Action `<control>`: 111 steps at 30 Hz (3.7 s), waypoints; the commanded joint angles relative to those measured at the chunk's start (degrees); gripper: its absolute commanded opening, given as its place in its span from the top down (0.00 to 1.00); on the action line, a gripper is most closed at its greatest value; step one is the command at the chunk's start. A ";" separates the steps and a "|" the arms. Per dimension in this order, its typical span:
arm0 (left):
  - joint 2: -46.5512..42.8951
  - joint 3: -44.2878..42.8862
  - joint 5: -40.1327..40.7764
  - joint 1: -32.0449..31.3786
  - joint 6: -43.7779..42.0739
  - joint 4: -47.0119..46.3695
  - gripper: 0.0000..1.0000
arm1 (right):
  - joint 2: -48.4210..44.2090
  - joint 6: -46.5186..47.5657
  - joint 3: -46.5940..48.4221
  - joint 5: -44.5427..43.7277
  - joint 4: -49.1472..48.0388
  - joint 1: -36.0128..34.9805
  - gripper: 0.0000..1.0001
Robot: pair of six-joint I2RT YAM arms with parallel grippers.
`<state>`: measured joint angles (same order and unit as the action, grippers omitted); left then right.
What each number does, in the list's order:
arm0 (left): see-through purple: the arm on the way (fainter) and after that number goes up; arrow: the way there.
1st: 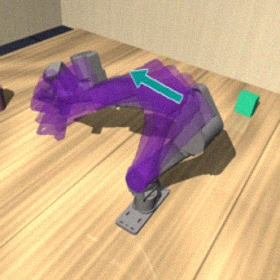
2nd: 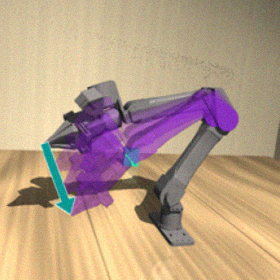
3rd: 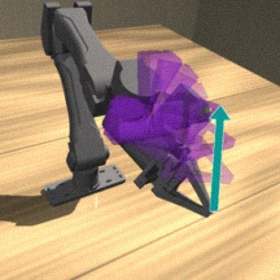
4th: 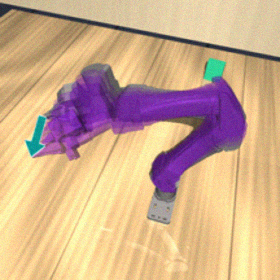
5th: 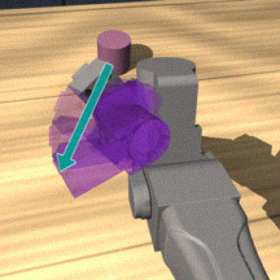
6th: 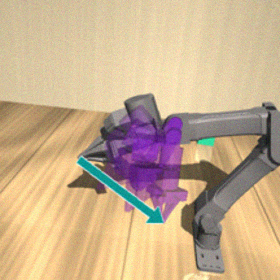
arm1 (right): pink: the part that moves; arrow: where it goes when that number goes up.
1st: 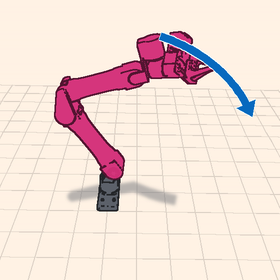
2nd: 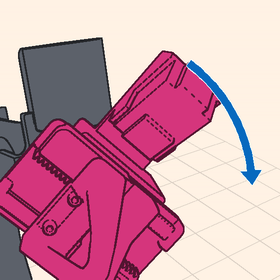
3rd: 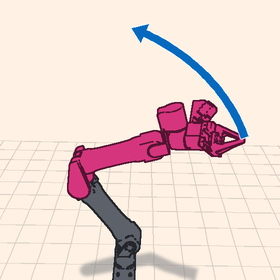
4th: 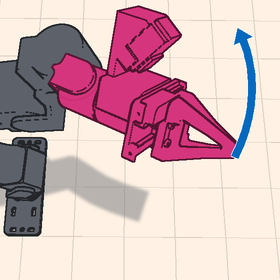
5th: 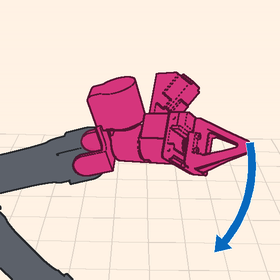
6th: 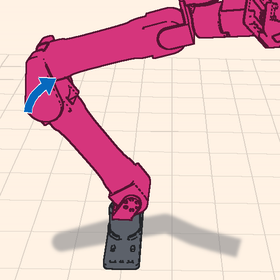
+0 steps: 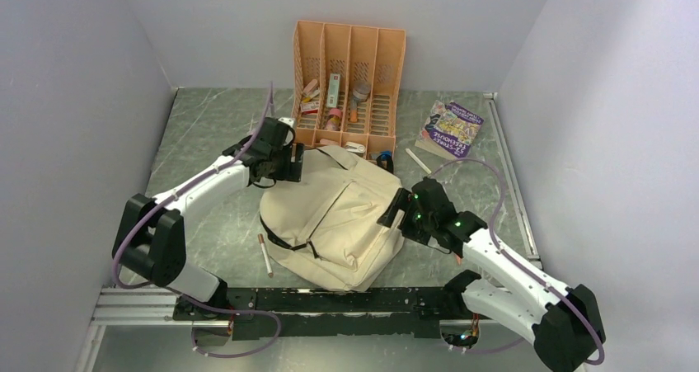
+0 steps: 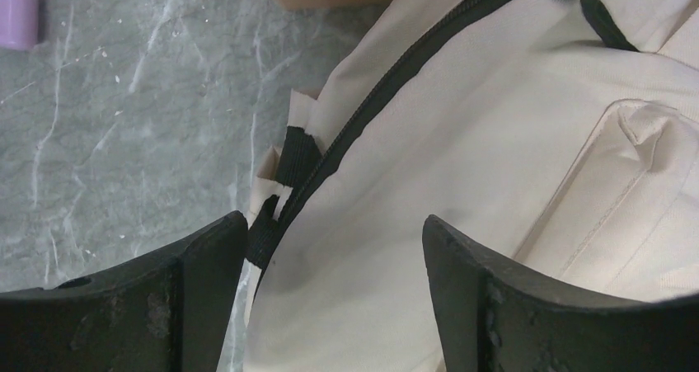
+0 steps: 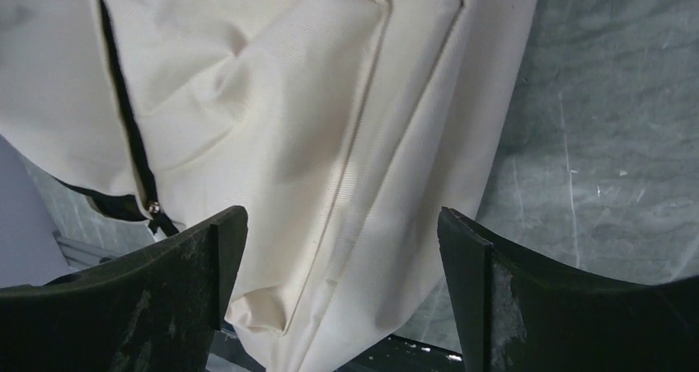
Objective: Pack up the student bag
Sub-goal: Adjust the student bag at the center of the board.
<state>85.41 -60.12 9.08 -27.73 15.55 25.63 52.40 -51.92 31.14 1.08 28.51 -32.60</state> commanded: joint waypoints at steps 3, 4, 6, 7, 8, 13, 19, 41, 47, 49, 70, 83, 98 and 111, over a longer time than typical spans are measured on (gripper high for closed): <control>3.27 -3.57 -1.86 0.60 -0.41 1.99 0.25 | 3.03 -3.01 -3.28 1.88 -4.20 -0.15 0.16; 3.47 -3.59 -1.92 0.62 -0.42 2.09 0.28 | 3.66 -3.01 -3.68 2.05 -5.04 -0.08 0.18; 3.62 -3.31 -2.37 0.57 -0.43 2.06 0.36 | 4.65 -2.69 -4.09 1.81 -6.96 -0.11 0.25; 3.63 -2.96 -2.86 0.57 -0.50 1.94 0.41 | 5.14 -2.50 -4.30 1.52 -7.80 -0.06 0.28; 3.65 -2.83 -3.39 0.61 -0.52 1.81 0.46 | 5.55 -2.22 -4.32 1.35 -8.53 -0.07 0.35; 3.27 -2.87 -5.58 0.57 -0.95 2.37 0.74 | 5.68 -0.27 -2.46 -0.38 -8.34 -0.10 0.57; -1.98 -3.94 -11.36 0.58 -2.36 3.50 0.95 | -0.95 6.05 4.42 -6.79 -2.53 -0.05 0.96; -22.51 -9.84 -23.31 -11.79 4.03 10.15 0.95 | 21.35 40.97 54.75 -6.47 5.38 -0.14 1.00; -24.99 -11.85 -22.61 -11.91 8.14 9.53 0.95 | 27.03 43.57 62.56 0.51 9.36 -0.10 1.00; -25.15 -13.29 -22.74 -11.97 9.12 9.31 0.95 | 29.31 45.21 64.76 4.01 12.91 -0.11 1.00; -17.83 -10.23 -22.74 -12.16 10.55 6.11 0.95 | 26.79 36.04 44.45 -1.44 13.25 -0.07 0.96; -7.51 -8.19 -22.81 -16.49 12.54 -2.78 0.95 | 17.52 29.91 29.47 -11.81 4.73 -0.04 0.36; 5.48 -10.59 -19.78 -25.50 17.21 -7.65 0.25 | 3.48 23.18 23.31 -18.70 2.98 1.39 0.32; 6.52 -5.26 -16.14 -30.94 19.44 -12.26 0.37 | 4.08 22.87 22.04 -5.70 -2.47 2.46 0.39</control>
<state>91.20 -63.90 -10.96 -55.24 34.39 14.85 55.33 -28.93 52.64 -12.14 30.11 -30.89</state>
